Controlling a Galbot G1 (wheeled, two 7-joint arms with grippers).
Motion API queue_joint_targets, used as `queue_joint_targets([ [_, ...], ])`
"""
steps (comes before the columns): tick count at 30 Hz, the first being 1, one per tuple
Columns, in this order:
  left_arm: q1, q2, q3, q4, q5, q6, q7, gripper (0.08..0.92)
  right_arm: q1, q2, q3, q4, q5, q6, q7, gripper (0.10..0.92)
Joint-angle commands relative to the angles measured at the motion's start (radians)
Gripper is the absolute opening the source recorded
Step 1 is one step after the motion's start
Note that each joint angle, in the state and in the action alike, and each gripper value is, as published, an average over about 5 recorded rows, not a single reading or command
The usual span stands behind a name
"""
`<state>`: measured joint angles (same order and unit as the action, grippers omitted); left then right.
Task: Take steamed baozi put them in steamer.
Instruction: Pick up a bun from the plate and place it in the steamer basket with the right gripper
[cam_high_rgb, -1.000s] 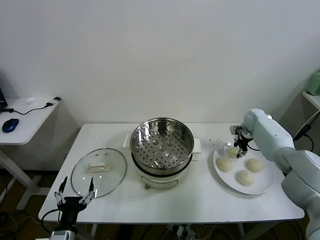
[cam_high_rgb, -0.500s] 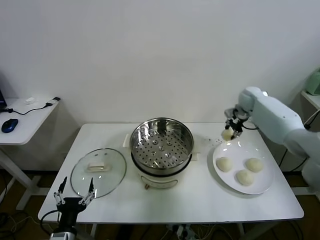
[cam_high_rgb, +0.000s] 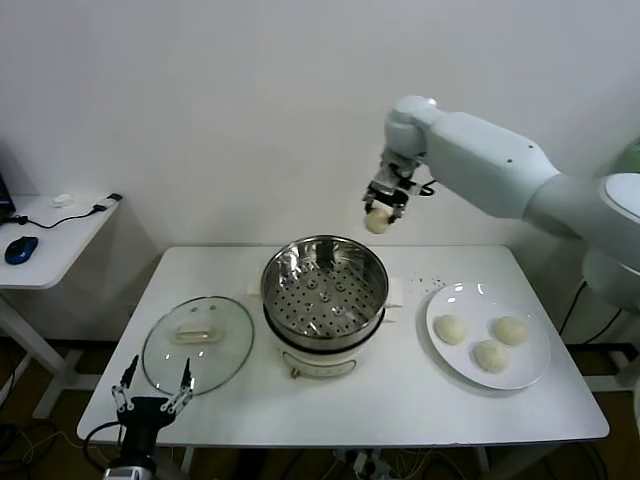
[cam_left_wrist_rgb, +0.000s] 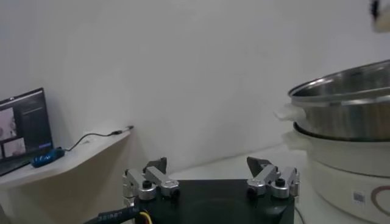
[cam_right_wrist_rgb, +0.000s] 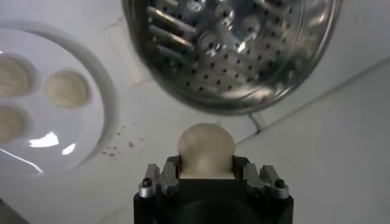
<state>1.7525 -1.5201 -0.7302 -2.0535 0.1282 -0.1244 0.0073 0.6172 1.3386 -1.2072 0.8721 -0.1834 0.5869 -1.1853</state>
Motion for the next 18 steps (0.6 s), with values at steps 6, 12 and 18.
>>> queue_joint_targets([
  [6,0.022,0.003,-0.008,-0.002,-0.017,-0.001,-0.015,0.823,-0.183,0.159,0.060,0.002,-0.321,0.173,0.066,0.560],
  [12,0.018,0.007,-0.013,-0.002,-0.017,-0.003,-0.022,0.823,-0.262,0.165,0.100,-0.028,-0.413,0.174,0.082,0.560],
  [18,0.017,0.006,-0.009,0.006,-0.016,-0.006,-0.022,0.823,-0.291,0.169,0.133,-0.071,-0.479,0.181,0.098,0.560],
])
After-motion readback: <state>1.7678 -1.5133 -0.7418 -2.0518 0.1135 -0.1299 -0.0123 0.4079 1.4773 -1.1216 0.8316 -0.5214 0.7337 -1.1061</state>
